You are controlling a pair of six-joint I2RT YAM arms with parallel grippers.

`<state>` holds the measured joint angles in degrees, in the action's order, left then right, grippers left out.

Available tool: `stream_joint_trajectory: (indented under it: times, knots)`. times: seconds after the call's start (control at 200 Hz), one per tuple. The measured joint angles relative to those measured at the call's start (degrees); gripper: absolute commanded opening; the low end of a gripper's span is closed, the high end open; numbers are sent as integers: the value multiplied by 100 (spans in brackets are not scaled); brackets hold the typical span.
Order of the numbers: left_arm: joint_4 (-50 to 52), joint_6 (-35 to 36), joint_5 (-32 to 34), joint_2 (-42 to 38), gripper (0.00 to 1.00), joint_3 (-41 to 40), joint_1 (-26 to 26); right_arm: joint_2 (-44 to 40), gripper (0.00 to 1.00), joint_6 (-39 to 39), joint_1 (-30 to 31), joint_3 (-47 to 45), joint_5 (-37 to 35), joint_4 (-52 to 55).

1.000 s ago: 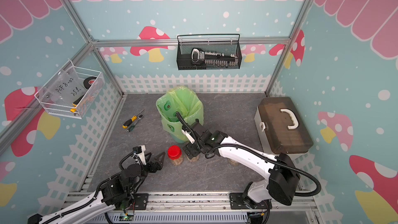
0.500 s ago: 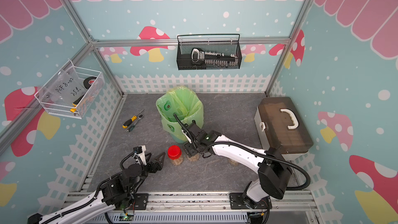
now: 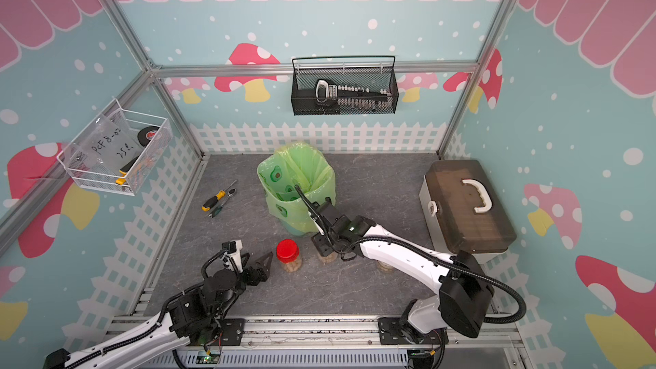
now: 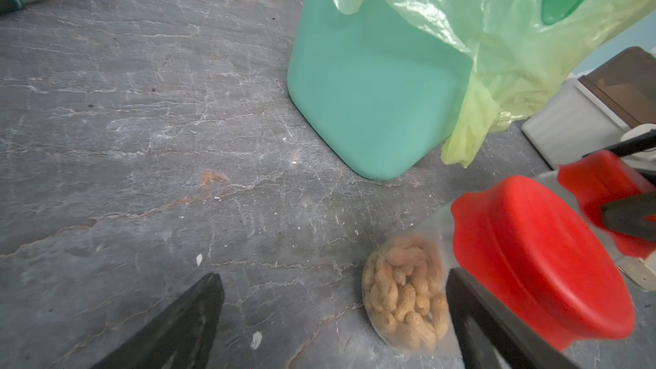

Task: Empty moldy peanuts from jars
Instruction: Pick up the jar from the center of the board, then place the jar at the center of the board.

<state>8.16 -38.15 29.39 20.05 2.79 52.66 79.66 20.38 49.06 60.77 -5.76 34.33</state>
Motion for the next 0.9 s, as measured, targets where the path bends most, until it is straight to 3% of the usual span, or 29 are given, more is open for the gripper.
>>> stream_joint_trajectory:
  times: [0.255, 0.5, 0.745, 0.901]
  knots:
    - [-61, 22, -2, 166, 97, 0, 0, -352, 52, -363, -1298, -94, 98, 125]
    - [-146, 44, -2, 269, 97, 0, 0, 149, 52, -763, -2542, 131, 553, 90]
    - [-201, 61, -2, 437, 97, 0, 0, 730, 54, -901, -2699, 470, 802, -33]
    - [-205, 68, -2, 437, 97, 0, 0, 761, 61, -922, -2699, 476, 872, -111]
